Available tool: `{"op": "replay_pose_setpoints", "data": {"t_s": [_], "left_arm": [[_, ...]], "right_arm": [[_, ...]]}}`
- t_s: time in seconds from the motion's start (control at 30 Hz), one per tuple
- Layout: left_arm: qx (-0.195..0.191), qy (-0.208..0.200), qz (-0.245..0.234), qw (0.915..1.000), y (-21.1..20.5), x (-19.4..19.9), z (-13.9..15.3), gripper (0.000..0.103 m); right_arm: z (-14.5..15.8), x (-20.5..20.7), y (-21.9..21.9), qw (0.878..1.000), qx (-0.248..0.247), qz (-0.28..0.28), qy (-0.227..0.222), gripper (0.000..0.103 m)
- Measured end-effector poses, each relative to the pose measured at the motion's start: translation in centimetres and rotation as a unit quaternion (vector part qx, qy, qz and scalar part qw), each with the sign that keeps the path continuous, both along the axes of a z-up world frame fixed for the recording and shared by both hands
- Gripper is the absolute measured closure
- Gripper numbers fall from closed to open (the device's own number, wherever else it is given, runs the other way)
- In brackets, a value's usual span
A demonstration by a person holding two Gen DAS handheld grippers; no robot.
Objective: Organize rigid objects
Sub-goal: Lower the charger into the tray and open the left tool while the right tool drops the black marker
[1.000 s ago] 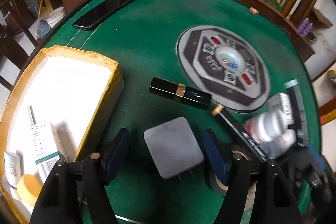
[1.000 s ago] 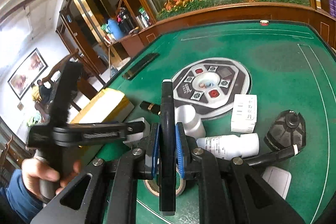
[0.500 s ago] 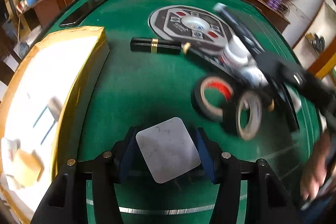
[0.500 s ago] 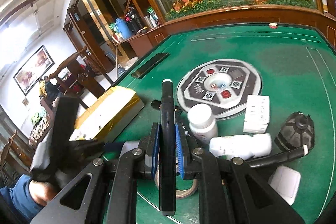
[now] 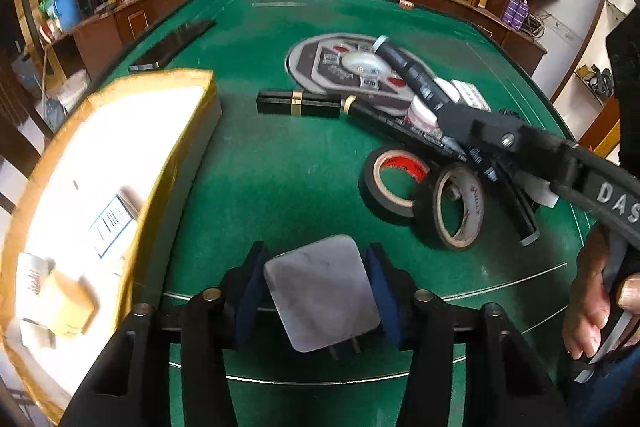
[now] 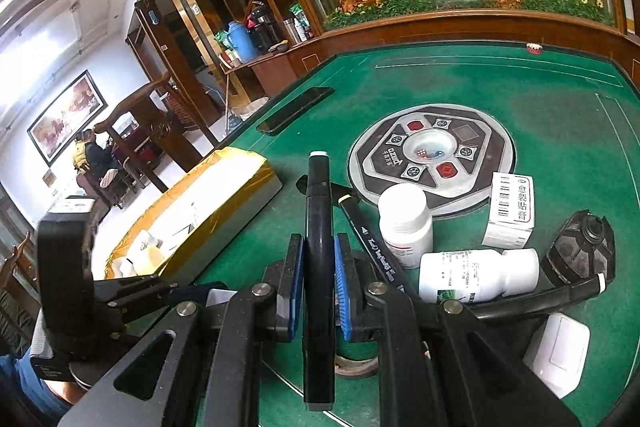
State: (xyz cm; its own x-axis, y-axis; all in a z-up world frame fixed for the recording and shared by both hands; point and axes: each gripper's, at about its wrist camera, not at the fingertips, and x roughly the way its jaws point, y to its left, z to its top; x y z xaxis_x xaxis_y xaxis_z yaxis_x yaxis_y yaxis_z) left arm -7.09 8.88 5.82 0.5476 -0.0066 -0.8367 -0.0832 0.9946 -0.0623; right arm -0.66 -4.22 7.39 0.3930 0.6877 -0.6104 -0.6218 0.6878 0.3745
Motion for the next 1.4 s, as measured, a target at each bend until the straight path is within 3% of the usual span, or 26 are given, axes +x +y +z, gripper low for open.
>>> {"op": "replay_pose_setpoints", "data": {"t_s": [0.27,0.67,0.9,1.07,1.2,1.4], "left_arm": [[0.011,-0.027,-0.013,0.9995,-0.1,-0.1,1.6,0.053],[-0.013,-0.047,-0.018,0.9986,1.3,-1.8,2.3,0.053],[-0.05,-0.097,-0.003,0.994,4.6,-4.7,5.9,0.054],[-0.05,-0.133,0.025,0.9895,8.5,-7.3,8.2,0.054],[-0.05,-0.142,0.056,0.987,12.0,-8.3,8.6,0.054],[-0.056,-0.123,0.098,0.986,15.8,-7.8,6.8,0.054]], "right_arm": [[-0.1,-0.1,0.3,1.0,-0.001,0.004,-0.004,0.089],[0.1,-0.2,0.5,1.0,-0.004,0.002,-0.017,0.089],[0.1,-0.4,1.0,0.999,-0.013,0.001,-0.033,0.089],[0.0,-1.7,2.5,0.998,-0.019,0.032,-0.04,0.089],[0.6,-3.3,4.5,0.996,-0.021,0.058,-0.064,0.089],[1.4,-5.0,10.2,0.994,0.003,0.106,-0.037,0.089]]}}
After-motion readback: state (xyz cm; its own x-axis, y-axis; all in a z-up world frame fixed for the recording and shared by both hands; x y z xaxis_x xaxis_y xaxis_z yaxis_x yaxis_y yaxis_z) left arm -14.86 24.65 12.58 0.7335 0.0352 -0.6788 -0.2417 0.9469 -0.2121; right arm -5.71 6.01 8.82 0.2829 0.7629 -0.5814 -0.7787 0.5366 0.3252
